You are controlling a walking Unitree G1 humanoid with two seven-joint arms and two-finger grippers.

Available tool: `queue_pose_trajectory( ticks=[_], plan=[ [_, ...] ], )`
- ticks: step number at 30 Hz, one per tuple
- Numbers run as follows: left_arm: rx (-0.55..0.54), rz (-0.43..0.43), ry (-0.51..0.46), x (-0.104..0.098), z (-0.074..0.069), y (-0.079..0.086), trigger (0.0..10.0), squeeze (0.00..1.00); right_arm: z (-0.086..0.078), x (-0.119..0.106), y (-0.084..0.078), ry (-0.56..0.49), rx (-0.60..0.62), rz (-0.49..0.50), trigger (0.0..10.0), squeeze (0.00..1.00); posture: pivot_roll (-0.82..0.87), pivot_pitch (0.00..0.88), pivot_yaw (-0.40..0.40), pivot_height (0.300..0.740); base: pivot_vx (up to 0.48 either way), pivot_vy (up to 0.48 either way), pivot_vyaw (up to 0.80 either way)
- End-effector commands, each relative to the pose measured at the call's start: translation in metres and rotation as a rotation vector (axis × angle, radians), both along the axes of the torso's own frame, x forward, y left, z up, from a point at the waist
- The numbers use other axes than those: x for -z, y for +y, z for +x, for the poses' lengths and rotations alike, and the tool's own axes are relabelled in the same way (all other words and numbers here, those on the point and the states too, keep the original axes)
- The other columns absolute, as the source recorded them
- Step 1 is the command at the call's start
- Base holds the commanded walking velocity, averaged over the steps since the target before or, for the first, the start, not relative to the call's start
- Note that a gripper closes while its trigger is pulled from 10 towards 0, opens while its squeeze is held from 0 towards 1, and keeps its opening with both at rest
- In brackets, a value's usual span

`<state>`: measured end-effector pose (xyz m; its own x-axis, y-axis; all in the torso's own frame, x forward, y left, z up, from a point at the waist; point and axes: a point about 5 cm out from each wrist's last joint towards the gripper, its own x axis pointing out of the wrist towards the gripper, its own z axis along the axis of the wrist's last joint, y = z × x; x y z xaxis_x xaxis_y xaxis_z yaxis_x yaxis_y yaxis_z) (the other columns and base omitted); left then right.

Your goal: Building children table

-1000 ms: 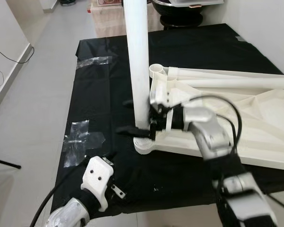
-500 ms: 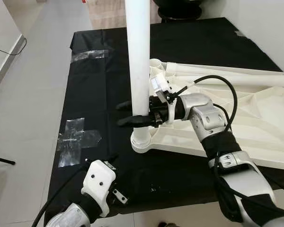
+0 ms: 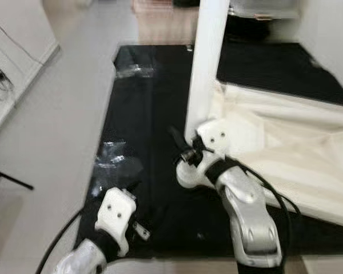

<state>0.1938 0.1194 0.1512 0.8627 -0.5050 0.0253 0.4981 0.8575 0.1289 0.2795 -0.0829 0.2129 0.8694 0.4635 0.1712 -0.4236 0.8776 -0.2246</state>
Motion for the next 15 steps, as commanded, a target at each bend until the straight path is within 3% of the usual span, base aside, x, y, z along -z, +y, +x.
queue_pose_trajectory(
  ticks=[1,3,4,7,8,9,12,15],
  plan=[
    [0.009,-0.004,0.005,0.003,0.002,-0.002,10.0,0.0,-0.001,0.042,-0.001,0.146,0.052,-0.093,0.0,0.0,-0.01,0.165,-0.044,0.74,0.0,0.0,0.0],
    [0.011,-0.005,0.006,0.003,0.004,-0.002,10.0,0.0,0.005,0.042,0.001,0.145,0.03,-0.093,0.0,0.0,-0.01,0.155,-0.047,0.74,0.0,0.0,0.0],
    [0.006,-0.005,0.004,0.004,0.005,-0.002,10.0,0.0,0.01,0.042,0.002,0.143,0.028,-0.086,10.0,0.0,0.0,0.148,-0.041,0.74,0.0,0.0,0.0],
    [0.001,-0.004,0.003,0.004,0.005,-0.001,10.0,0.0,0.012,0.041,0.003,0.142,0.032,-0.081,10.0,0.0,0.0,0.148,-0.041,0.74,0.0,0.0,0.0],
    [-0.006,-0.003,0.002,0.004,0.006,0.0,10.0,0.0,0.012,0.038,0.007,0.138,-0.019,-0.062,10.0,0.0,0.0,0.146,-0.038,0.74,0.0,0.0,0.0],
    [-0.011,-0.002,0.001,0.004,0.006,0.0,10.0,0.0,0.011,0.034,0.011,0.15,-0.117,-0.033,10.0,1.0,0.01,0.147,-0.035,0.74,0.0,0.0,0.0],
    [0.0,-0.006,0.006,0.005,0.006,0.0,10.0,0.0,0.004,0.03,0.014,0.221,-0.455,0.045,10.0,1.0,0.03,0.146,-0.031,0.74,0.0,0.0,0.0],
    [0.017,-0.007,0.007,0.004,0.004,-0.002,10.0,0.0,0.014,0.027,0.0,0.23,-0.605,0.044,10.0,1.0,0.06,0.167,-0.039,0.74,0.0,0.0,0.0]
  ],
)
